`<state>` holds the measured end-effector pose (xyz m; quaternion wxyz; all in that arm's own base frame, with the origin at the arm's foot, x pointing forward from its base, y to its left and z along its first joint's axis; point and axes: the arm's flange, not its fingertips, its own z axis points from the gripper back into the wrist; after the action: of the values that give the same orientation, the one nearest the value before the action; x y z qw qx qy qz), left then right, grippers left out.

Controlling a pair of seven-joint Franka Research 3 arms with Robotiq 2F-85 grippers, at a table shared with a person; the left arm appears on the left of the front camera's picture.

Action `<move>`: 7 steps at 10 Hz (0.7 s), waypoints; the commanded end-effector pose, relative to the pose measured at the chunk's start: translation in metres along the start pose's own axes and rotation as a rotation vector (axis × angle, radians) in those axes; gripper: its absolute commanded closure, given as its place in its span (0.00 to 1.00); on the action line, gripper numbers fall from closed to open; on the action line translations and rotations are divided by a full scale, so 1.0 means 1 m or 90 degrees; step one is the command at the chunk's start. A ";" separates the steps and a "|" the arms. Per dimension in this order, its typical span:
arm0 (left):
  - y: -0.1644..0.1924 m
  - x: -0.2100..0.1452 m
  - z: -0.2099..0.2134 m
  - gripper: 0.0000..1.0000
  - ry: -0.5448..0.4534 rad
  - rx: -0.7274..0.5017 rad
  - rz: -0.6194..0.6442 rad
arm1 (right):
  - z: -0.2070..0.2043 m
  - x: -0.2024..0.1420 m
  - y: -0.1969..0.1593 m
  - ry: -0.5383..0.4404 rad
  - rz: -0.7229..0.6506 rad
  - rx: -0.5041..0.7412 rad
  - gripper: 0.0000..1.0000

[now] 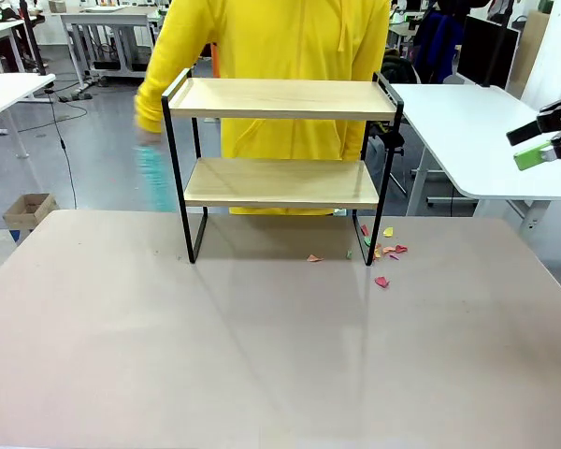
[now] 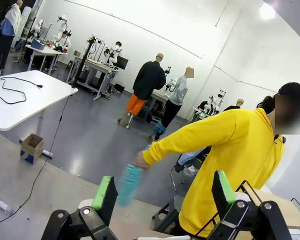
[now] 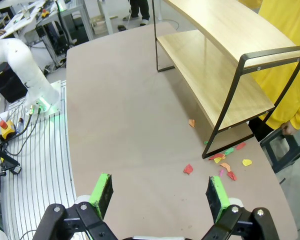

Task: Clean the shelf.
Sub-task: Hand the Duster back to the human.

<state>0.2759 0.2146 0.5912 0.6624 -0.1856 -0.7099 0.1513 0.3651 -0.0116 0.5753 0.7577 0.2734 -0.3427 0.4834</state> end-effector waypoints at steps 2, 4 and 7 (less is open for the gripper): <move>-0.001 -0.002 0.001 0.00 -0.004 -0.006 0.011 | 0.001 0.000 -0.001 -0.002 0.005 0.003 0.00; -0.001 -0.002 0.001 0.00 -0.004 -0.006 0.011 | 0.001 0.000 -0.001 -0.002 0.005 0.003 0.00; -0.001 -0.002 0.001 0.00 -0.004 -0.006 0.011 | 0.001 0.000 -0.001 -0.002 0.005 0.003 0.00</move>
<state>0.2762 0.2142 0.5913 0.6625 -0.1859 -0.7097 0.1512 0.3651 -0.0116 0.5753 0.7577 0.2734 -0.3427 0.4834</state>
